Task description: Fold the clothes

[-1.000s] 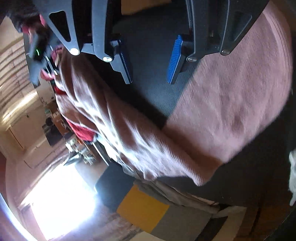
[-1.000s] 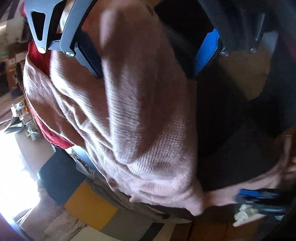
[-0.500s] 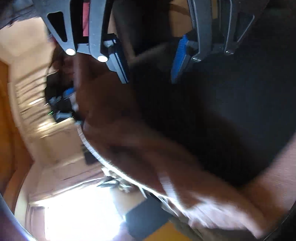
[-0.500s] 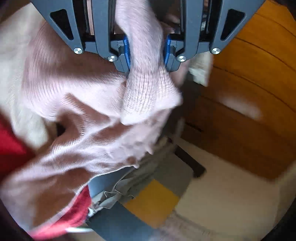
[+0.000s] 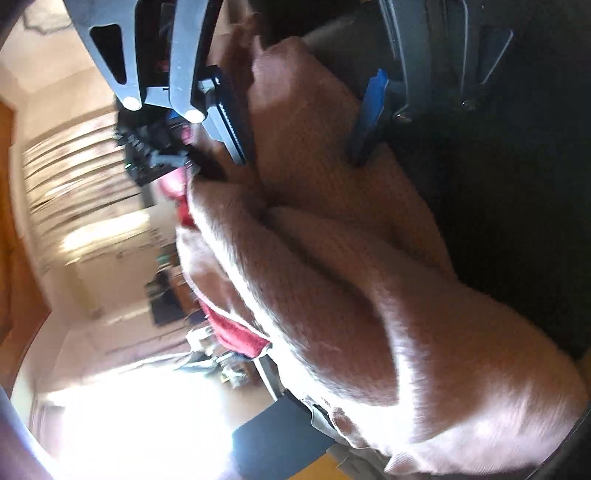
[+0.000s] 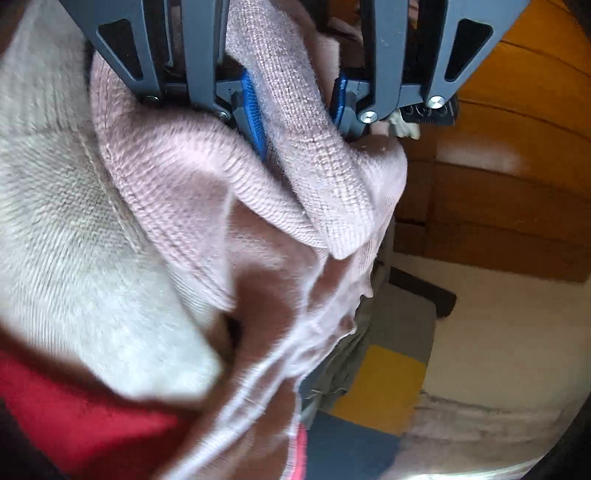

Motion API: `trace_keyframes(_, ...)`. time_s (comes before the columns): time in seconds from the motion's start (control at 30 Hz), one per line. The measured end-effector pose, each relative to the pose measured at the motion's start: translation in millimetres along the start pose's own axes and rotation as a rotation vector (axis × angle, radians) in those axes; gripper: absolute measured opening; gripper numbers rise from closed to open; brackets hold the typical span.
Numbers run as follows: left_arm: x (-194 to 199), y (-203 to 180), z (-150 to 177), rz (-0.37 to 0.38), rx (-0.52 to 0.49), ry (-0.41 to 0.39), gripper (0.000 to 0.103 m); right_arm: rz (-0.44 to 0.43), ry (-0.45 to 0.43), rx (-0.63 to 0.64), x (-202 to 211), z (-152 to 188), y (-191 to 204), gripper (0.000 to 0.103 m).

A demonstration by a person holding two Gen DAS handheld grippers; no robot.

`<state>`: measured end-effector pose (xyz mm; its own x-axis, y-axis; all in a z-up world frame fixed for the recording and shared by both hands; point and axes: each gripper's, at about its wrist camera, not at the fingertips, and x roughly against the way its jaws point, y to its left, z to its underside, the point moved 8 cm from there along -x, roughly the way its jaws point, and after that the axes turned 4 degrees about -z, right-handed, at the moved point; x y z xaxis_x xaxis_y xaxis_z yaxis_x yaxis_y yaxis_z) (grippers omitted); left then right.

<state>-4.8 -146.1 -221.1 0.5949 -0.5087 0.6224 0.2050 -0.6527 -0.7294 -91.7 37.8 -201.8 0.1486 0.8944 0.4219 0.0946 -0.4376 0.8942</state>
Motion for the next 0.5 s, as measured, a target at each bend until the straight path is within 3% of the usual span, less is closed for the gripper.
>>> trace_keyframes(0.07, 3.8, 0.1, 4.0, -0.051, 0.001, -0.002, 0.051, -0.020, 0.001, -0.012, -0.4, -1.5, -1.6, 0.033)
trace_keyframes(0.17, 15.4, 5.2, 11.1, -0.111, 0.033, -0.019, 0.053, -0.028, 0.016, 0.000, -1.3, -1.7, -0.2, 0.036)
trace_keyframes(0.33, 3.1, -3.1, 11.8, -0.112, -0.011, -0.028, 0.058, -0.045, 0.013, 0.025, -4.0, -1.2, 0.8, 0.036)
trace_keyframes(0.4, -5.2, -9.6, 11.0, -0.142, -0.053, -0.007, 0.048, -0.044, 0.011, 0.028, -4.5, -1.0, 2.1, 0.037)
trace_keyframes(0.43, -9.0, -12.4, 10.6, -0.157, -0.072, 0.004, 0.021, -0.043, 0.011, 0.030, -4.8, -0.8, 3.2, 0.039)
trace_keyframes(0.47, -10.0, -10.2, 11.7, -0.169, -0.072, 0.014, 0.010, -0.039, 0.013, 0.036, -5.2, -0.2, 4.5, 0.040)
trace_keyframes(0.5, -10.7, -7.9, 12.8, -0.180, -0.071, 0.024, 0.010, -0.034, 0.015, 0.043, -5.6, 0.5, 5.9, 0.042)
